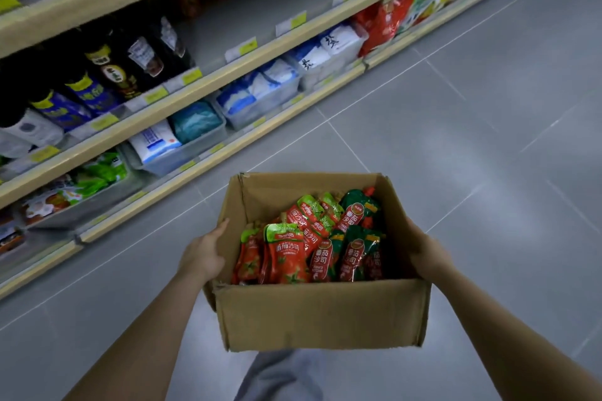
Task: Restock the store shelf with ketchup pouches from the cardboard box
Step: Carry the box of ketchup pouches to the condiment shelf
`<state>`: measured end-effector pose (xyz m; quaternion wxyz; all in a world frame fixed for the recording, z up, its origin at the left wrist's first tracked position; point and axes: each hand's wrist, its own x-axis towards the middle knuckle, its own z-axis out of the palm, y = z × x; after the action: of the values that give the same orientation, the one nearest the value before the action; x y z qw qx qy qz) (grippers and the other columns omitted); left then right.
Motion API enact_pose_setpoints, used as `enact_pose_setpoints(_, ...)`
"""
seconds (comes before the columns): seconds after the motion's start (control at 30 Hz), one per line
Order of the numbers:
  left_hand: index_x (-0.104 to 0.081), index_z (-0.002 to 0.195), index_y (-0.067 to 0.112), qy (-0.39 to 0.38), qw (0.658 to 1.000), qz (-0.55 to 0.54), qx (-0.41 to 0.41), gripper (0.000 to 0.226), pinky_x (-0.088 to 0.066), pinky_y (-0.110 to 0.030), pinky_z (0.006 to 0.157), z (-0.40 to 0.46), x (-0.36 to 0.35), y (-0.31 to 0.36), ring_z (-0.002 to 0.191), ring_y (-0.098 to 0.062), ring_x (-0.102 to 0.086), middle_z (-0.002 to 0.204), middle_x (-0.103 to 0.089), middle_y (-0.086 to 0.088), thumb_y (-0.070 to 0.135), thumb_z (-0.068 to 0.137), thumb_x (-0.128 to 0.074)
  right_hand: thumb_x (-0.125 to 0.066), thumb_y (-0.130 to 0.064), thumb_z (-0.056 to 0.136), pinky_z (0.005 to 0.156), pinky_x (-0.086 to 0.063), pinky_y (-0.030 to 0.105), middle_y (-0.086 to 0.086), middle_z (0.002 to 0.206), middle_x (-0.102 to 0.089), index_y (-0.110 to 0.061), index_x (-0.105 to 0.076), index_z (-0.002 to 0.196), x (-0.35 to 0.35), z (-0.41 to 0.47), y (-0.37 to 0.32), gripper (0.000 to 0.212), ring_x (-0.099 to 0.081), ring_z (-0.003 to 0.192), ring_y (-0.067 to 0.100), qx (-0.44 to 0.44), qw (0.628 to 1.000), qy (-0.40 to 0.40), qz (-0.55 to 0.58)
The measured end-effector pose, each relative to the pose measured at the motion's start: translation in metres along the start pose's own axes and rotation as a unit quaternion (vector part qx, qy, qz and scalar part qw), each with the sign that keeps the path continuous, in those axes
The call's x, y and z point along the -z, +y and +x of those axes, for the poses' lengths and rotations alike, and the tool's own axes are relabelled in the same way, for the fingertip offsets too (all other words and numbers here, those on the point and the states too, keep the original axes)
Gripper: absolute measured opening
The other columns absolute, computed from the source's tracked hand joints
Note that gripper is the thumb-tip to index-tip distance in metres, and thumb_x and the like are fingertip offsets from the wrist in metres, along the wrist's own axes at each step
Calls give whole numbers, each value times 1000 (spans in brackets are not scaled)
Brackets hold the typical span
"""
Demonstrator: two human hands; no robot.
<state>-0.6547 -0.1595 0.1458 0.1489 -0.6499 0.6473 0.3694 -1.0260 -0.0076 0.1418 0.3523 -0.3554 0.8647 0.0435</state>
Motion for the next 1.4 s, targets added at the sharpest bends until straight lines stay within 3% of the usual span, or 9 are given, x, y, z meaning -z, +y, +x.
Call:
enact_pose_setpoints(0.1,-19,145,38,-4,1000,-1,-7,81,-42,-27,50,29,5,41,62,-19,-53,90,-59,-12,-6,83,-47,-44,-5,86,83,-48,37,17,115,-61,-19,-37,139,33,37,4,56,-58,104,34,-8,1000,-3,-7)
enact_pose_setpoints(0.23,-20,145,38,0,1000,-26,-6,82,-54,-39,68,67,5,83,76,-26,-60,104,-63,-17,-6,82,-49,-43,2,80,86,-45,36,19,120,-59,-32,-20,145,73,91,3,77,-56,108,37,32,999,1,-1)
enact_pose_setpoints(0.37,-18,145,40,4,999,-37,18,83,-52,-34,64,103,4,118,73,-25,-60,100,-63,-15,-4,82,-49,-44,2,81,85,-45,35,19,123,-58,-32,-20,145,105,150,2,76,-55,111,38,59,998,-1,-8)
enact_pose_setpoints(0.67,-13,146,36,32,994,-77,68,83,-51,-36,77,142,-19,192,95,-35,-61,123,-58,-22,-2,84,-52,-41,-4,88,73,-38,29,20,124,-56,-38,-11,145,174,269,-4,73,-56,107,38,141,987,-39,-71)
enact_pose_setpoints(0.83,-9,148,31,68,988,-102,96,84,-49,-35,67,147,-64,218,87,-37,-61,116,-59,-26,-2,85,-53,-40,-4,89,64,-41,29,19,114,-59,-41,-3,144,196,327,-2,76,-60,92,31,190,972,-55,-127)
enact_pose_setpoints(1.0,-9,148,31,91,983,-103,124,83,-45,-36,65,185,-118,222,87,-40,-59,112,-60,-27,-2,84,-51,-38,-1,88,66,-48,32,17,109,-60,-42,-1,144,175,386,-1,79,-55,79,24,221,964,-64,-134)
enact_pose_setpoints(1.1,-13,147,35,98,981,-95,136,81,-44,-34,62,221,-150,217,86,-39,-60,109,-61,-24,0,84,-49,-39,0,87,71,-49,34,17,110,-60,-41,-2,145,142,423,4,80,-58,86,27,228,963,-57,-130)
enact_pose_setpoints(1.2,-15,147,35,134,974,-106,151,85,-46,-34,60,245,-184,203,72,-33,-57,96,-63,-25,-2,80,-50,-42,-1,86,75,-54,41,20,104,-63,-42,2,143,106,452,17,83,-61,86,32,242,963,-52,-110)
enact_pose_setpoints(1.4,-7,147,37,191,959,-139,156,85,-47,-38,58,267,-208,200,66,-36,-57,81,-60,-21,-3,83,-46,-45,-2,86,65,-48,36,18,89,-63,-50,8,137,73,491,11,87,-62,78,37,281,957,3,-64)
